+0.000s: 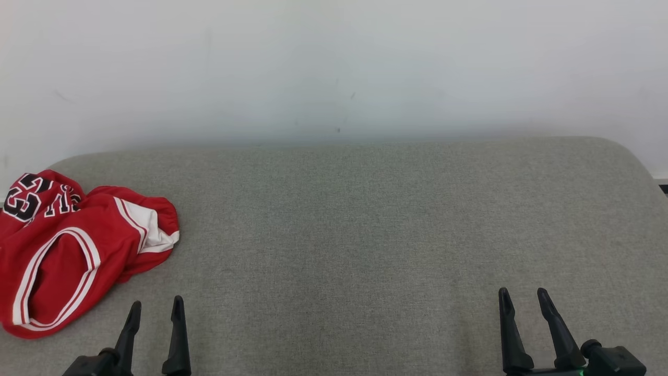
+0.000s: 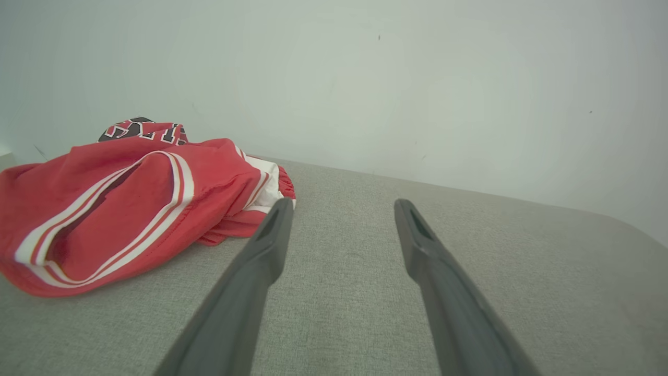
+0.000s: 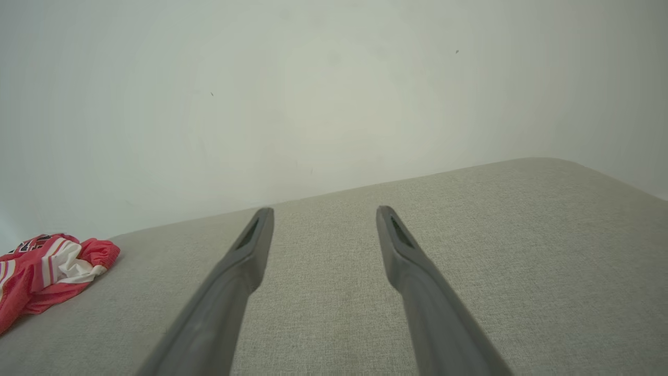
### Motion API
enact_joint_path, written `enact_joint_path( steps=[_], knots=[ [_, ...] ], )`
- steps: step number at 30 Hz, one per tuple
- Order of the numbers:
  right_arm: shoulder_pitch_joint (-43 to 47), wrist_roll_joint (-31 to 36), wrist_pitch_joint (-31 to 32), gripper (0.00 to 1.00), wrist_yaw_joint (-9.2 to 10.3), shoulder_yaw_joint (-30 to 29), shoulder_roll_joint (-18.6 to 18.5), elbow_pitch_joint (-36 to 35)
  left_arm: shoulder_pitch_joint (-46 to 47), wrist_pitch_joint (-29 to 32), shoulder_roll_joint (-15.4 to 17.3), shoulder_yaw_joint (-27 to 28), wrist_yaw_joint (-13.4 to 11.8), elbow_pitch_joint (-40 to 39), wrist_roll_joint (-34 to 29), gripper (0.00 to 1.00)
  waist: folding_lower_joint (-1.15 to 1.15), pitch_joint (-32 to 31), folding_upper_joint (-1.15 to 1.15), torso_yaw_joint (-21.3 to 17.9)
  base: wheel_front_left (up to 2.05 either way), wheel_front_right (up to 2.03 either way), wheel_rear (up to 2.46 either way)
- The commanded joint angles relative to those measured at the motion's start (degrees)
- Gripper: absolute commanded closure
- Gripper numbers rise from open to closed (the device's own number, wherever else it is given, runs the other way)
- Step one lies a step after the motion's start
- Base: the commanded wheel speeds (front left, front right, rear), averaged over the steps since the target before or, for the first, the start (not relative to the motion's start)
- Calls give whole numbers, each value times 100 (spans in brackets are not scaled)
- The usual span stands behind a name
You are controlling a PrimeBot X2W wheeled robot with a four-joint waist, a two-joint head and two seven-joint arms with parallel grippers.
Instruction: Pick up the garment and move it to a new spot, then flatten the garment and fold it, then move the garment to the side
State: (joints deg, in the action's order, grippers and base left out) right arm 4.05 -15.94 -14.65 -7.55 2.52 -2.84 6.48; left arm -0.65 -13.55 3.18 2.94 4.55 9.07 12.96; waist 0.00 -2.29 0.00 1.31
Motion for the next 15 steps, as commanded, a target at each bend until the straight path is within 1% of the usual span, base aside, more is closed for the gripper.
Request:
enact_joint_path(
  steps=[1, 15],
  knots=[
    [93, 100, -41, 0, 12, -5, -8, -13, -100, 17, 42, 12, 6, -9, -82, 0, 0, -5, 0, -8, 0, 0, 0],
    [57, -26, -53, 0, 12, 44, -9, 57, -29, 157, 65, -54, -42, -24, 1, 0, 0, 19, 0, -22, 0, 0, 0]
  ],
)
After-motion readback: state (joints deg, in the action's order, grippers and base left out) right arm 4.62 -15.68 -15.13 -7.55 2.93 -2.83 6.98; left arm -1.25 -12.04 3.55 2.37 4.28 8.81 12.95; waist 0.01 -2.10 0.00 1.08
